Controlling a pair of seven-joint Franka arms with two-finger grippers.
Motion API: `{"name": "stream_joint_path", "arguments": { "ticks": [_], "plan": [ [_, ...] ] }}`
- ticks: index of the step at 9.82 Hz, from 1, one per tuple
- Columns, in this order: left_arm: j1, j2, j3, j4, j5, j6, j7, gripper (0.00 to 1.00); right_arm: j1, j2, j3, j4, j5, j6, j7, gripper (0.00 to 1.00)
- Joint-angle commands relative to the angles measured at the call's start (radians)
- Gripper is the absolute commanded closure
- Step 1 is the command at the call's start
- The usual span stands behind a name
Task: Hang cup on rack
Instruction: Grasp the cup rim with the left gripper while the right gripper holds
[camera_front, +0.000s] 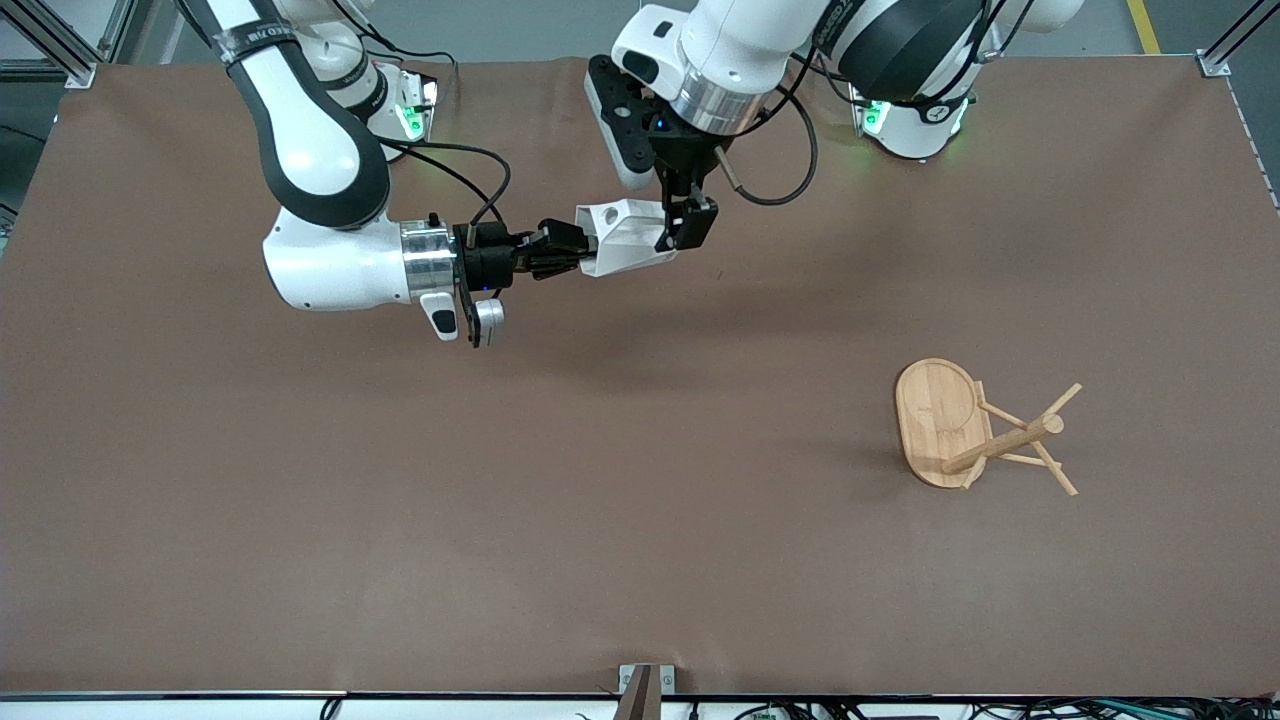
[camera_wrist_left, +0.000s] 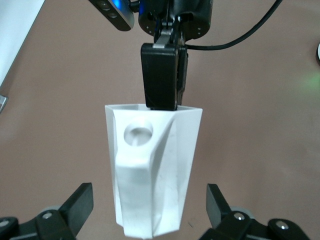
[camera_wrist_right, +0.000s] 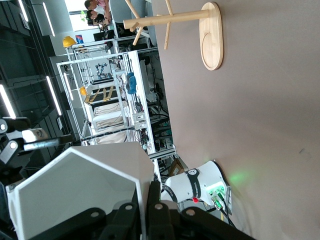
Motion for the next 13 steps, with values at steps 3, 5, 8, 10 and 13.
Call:
{"name": "stream_joint_path", "arguments": {
  "ticks": [3,5,8,10,13],
  "plan": [
    [0.001,0.063,-0.004,-0.005,0.009,0.01,0.036,0.0,0.007,-0.064,-0.001,-0.035,0.036,0.001,-0.009,0.99],
    [-0.001,0.077,-0.004,-0.005,0.007,0.008,0.035,0.0,0.007,-0.067,0.001,-0.034,0.036,0.001,-0.008,0.99],
    [-0.004,0.074,-0.004,-0.01,0.009,-0.002,0.036,0.6,0.008,-0.067,0.001,-0.034,0.036,0.004,-0.008,0.99],
    [-0.004,0.074,-0.004,-0.01,0.009,-0.004,0.029,0.91,0.008,-0.067,0.001,-0.034,0.036,0.006,-0.006,0.99],
    [-0.004,0.071,-0.004,-0.01,0.009,-0.004,0.026,1.0,0.008,-0.065,-0.001,-0.032,0.034,0.001,0.047,0.73]
  ]
}}
